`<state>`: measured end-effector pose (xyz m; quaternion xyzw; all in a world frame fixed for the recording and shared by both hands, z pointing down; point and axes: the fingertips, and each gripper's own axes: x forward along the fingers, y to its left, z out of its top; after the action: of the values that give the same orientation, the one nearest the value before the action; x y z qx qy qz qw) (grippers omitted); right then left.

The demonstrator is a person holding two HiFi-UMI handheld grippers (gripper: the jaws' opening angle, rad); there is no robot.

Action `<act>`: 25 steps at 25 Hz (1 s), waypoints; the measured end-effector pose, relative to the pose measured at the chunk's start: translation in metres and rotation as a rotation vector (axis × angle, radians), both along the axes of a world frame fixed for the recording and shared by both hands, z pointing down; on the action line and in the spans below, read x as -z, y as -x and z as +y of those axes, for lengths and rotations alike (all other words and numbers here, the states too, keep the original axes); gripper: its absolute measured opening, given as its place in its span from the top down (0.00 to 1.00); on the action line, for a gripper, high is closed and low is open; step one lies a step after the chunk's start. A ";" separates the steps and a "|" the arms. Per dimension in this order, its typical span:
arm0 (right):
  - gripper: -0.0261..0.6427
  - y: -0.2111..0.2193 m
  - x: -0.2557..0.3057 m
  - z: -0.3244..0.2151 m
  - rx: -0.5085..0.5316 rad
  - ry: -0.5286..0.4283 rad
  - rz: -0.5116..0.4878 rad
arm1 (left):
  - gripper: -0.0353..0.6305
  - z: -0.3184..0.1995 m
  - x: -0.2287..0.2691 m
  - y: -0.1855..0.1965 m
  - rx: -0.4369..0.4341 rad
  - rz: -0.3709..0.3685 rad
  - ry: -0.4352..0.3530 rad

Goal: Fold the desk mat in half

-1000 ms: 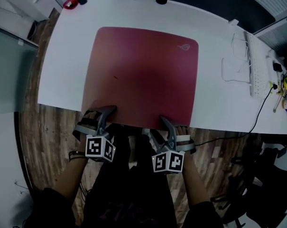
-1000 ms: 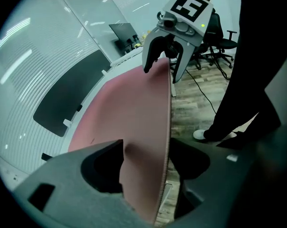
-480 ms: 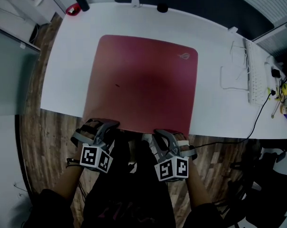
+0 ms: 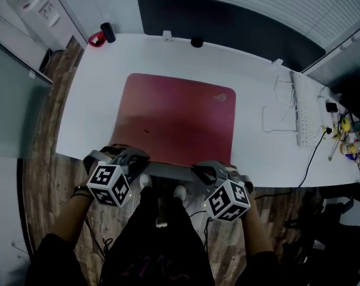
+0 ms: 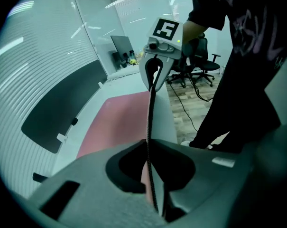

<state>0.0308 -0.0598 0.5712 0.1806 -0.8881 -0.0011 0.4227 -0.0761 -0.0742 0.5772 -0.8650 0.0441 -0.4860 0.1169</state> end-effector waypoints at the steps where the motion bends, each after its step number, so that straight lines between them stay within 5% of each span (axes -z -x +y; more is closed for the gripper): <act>1: 0.92 -0.001 0.006 -0.006 0.013 0.012 0.005 | 0.92 -0.006 0.006 -0.001 -0.017 -0.004 0.014; 13: 0.92 -0.019 0.043 -0.122 0.097 0.070 0.076 | 0.91 -0.117 0.045 -0.019 -0.118 -0.016 0.215; 25: 0.92 -0.031 0.016 -0.249 0.046 0.081 0.186 | 0.91 -0.249 0.017 -0.032 -0.089 -0.072 0.275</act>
<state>0.0614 -0.3092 0.5552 0.1422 -0.8481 0.0083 0.5103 -0.0442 -0.3229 0.5599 -0.8558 -0.0654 -0.5127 0.0201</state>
